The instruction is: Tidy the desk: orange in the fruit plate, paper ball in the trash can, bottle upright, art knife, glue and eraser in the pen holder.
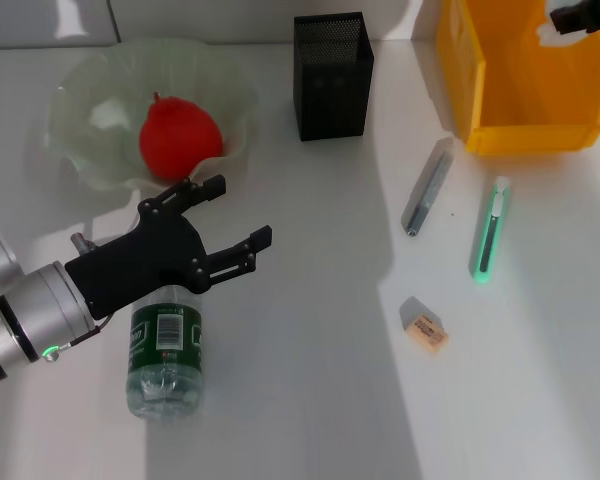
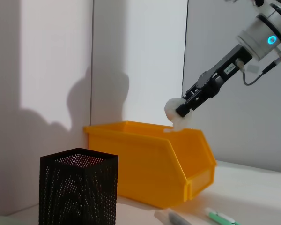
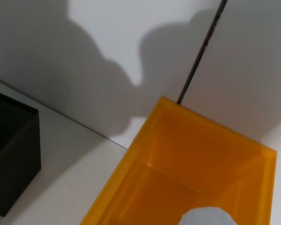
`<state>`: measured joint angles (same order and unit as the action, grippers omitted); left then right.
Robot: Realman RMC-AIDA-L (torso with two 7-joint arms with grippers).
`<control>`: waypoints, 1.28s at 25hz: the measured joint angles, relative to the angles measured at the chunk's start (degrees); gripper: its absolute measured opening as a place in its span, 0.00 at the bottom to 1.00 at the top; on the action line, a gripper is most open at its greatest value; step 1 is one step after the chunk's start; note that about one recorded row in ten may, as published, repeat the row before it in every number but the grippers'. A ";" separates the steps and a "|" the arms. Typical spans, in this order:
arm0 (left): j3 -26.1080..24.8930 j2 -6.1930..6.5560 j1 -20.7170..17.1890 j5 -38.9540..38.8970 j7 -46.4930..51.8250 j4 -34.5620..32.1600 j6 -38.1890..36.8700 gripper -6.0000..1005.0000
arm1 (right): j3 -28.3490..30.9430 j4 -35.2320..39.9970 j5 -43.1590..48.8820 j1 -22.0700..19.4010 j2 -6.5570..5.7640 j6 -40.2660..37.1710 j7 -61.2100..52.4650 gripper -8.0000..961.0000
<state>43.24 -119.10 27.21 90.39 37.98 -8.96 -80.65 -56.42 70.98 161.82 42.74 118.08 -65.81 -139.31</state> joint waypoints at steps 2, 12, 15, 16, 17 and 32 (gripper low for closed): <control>-0.06 0.00 -0.05 -0.01 -0.01 0.00 -0.17 0.86 | -0.44 -1.63 0.03 0.33 0.00 1.45 0.56 0.61; -0.02 0.13 -0.17 -0.04 0.22 -0.38 -1.40 0.86 | -0.40 1.39 -0.94 -0.63 0.44 0.27 0.31 0.72; 0.01 0.25 -0.21 0.03 0.28 -0.55 -3.47 0.86 | -0.35 8.78 -6.94 -3.69 0.84 -4.19 1.24 0.76; 0.01 0.30 -0.30 0.15 0.37 -0.67 -4.61 0.86 | -0.37 11.86 -10.93 -5.58 0.86 -5.73 2.11 0.76; 0.01 0.31 -0.36 0.19 0.40 -0.72 -5.05 0.86 | -0.38 15.00 -16.35 -8.28 0.87 -6.84 3.62 0.76; 7.53 0.29 -4.46 1.10 35.82 -18.76 -3.99 0.86 | -0.05 -1.21 -64.87 -29.77 1.09 -20.73 42.55 0.76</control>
<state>50.76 -118.80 22.76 91.49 73.79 -27.72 -84.65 -56.48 69.76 96.95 12.97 119.17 -86.54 -96.76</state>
